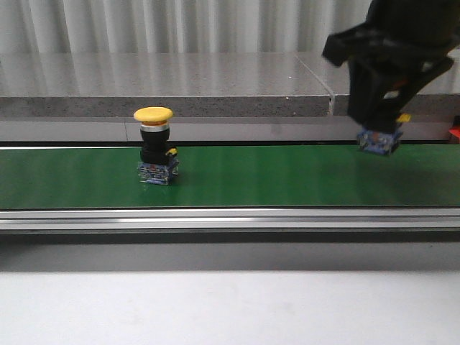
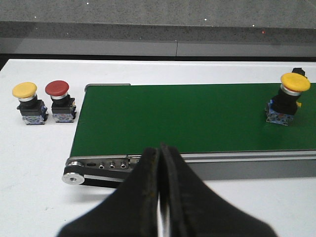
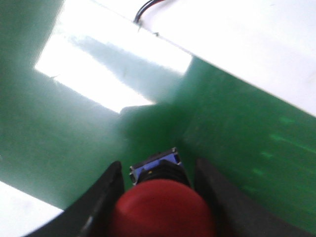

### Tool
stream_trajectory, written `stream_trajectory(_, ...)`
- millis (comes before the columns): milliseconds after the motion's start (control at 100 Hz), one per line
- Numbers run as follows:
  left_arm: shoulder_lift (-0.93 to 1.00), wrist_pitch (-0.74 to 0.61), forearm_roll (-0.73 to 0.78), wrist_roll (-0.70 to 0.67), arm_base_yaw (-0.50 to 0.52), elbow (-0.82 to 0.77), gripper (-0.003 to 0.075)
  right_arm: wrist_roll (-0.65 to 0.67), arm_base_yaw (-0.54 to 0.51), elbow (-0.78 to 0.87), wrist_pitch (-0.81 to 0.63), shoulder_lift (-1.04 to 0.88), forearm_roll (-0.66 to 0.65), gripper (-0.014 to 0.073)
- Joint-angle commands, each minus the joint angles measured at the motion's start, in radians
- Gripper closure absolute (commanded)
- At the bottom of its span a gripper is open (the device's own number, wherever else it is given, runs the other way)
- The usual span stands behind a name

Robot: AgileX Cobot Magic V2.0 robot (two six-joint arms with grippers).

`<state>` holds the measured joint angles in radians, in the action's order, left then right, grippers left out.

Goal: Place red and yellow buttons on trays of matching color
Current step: 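Carry the red button into the red tray and open the right gripper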

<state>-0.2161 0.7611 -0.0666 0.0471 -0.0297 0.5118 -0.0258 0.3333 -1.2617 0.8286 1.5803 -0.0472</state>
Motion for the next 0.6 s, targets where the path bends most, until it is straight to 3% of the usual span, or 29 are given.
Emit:
stream_trajectory(0, -0.012, -0.066, -0.014, -0.003, -0.008, 0.024, 0.0741, -0.005, -0.057, -0.094, 0.029, -0.068, -0.006, 0.0435)
stream_trajectory(260, -0.012, -0.066, -0.014, -0.003, -0.008, 0.024, 0.0741, 0.000, -0.352, -0.262, 0.111, -0.070, -0.005, 0.0435)
stream_trajectory(590, -0.012, -0.066, -0.014, -0.003, -0.008, 0.024, 0.0741, 0.013, -0.715, -0.275, 0.042, -0.028, 0.047, 0.0435)
